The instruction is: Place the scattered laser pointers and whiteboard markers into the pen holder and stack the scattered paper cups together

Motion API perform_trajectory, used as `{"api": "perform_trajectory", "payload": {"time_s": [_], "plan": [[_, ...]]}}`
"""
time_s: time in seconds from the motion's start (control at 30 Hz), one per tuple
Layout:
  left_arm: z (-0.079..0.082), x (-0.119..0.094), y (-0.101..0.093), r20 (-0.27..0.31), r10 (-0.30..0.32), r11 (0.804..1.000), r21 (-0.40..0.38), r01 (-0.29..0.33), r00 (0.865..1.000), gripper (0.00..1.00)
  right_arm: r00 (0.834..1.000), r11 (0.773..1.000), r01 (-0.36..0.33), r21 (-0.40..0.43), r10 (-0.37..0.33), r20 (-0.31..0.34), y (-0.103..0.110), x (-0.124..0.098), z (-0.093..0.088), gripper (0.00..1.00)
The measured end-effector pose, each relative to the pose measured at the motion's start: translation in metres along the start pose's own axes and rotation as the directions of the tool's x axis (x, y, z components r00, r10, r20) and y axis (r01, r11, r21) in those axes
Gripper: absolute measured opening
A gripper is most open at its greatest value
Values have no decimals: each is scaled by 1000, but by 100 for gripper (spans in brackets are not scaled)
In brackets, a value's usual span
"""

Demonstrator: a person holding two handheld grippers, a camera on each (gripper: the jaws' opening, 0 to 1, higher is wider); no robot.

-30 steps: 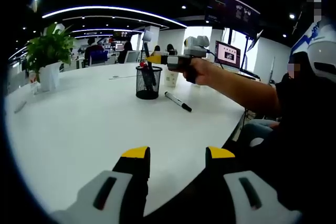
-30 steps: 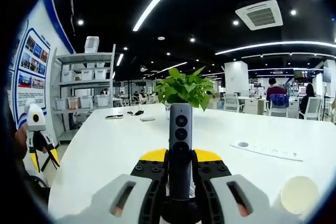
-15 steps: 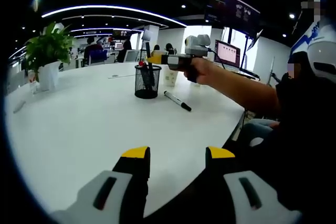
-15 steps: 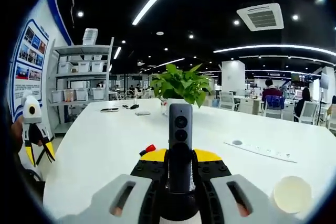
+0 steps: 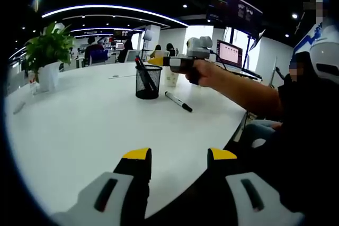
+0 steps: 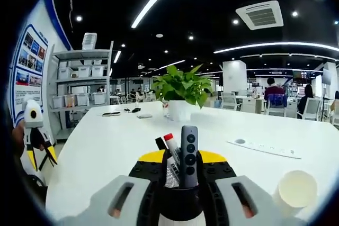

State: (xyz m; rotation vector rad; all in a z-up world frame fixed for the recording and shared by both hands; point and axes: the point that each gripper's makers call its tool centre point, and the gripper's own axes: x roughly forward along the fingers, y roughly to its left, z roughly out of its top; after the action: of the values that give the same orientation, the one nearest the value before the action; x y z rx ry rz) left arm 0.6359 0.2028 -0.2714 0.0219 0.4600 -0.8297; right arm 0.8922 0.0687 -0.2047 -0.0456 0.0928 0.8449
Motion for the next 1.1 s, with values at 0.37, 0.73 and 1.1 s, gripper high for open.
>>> {"api": "perform_trajectory", "payload": {"time_s": [0.37, 0.73, 1.1], "plan": [[0, 2, -3, -1, -4, 1000, 3, 4, 1000, 44, 1000, 1000, 1, 26, -2, 9, 0, -8, 1, 28], [1, 0, -3, -2, 0, 1000, 6, 0, 1000, 44, 1000, 999, 7, 39, -8, 20, -2, -20, -1, 29], [3, 1, -2, -2, -1, 1000, 12, 1, 1000, 44, 1000, 999, 12, 40, -13, 25, 3, -34, 1, 30]]}}
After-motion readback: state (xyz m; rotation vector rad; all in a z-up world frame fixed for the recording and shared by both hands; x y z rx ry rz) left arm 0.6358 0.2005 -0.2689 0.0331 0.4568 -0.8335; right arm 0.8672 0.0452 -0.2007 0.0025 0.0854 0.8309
